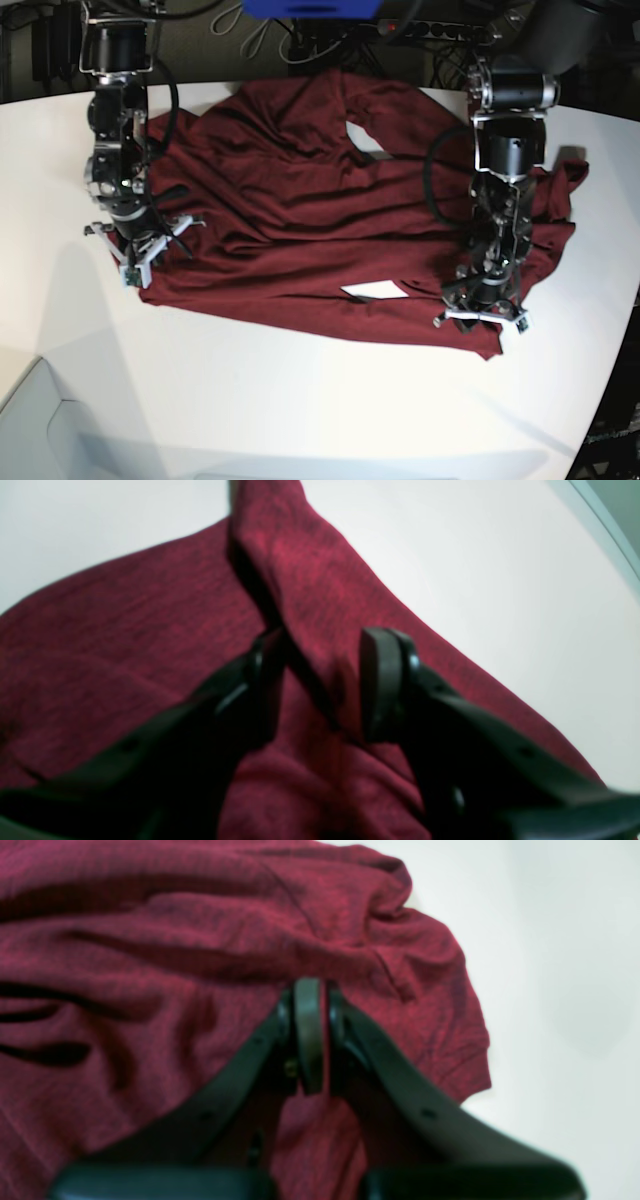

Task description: Layout the t-shirt on the table in an organized manner, then fold the t-shirt properly

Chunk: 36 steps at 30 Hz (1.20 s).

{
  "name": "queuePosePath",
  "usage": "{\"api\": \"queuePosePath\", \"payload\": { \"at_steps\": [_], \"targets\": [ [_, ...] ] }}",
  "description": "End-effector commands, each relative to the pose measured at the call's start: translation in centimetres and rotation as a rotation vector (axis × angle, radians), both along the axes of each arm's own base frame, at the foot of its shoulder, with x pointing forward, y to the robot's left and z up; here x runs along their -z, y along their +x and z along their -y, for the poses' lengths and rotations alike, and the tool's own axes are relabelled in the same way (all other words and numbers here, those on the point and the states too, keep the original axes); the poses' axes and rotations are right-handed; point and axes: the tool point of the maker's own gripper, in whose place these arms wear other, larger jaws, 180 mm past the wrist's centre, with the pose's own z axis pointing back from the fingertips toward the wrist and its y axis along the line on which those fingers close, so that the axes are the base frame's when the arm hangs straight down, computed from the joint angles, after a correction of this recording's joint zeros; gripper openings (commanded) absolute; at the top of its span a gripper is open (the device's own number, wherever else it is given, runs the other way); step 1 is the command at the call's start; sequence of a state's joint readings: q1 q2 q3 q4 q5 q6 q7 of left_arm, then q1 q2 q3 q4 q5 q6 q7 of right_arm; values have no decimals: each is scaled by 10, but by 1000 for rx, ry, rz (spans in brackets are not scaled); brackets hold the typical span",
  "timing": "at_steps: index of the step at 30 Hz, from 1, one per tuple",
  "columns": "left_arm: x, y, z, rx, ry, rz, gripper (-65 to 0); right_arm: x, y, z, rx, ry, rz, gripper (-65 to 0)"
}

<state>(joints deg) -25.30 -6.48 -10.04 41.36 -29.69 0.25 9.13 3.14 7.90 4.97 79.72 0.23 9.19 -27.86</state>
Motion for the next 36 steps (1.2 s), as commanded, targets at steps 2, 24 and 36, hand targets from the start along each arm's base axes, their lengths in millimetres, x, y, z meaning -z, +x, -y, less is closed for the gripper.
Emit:
{"api": "queuePosePath", "payload": {
  "at_steps": [2,24,36],
  "targets": [
    [-25,17,-3,-11,3,70,-476,-17,12,3,1,-8,60,-643],
    [-110,69,-2,-5,15,242,-647,-14,5,3,-1,-15,50,-643],
    [-103,91,8,-5,-23,175,-647,-15,2,4,0,-18,52,-643]
  ]
}}
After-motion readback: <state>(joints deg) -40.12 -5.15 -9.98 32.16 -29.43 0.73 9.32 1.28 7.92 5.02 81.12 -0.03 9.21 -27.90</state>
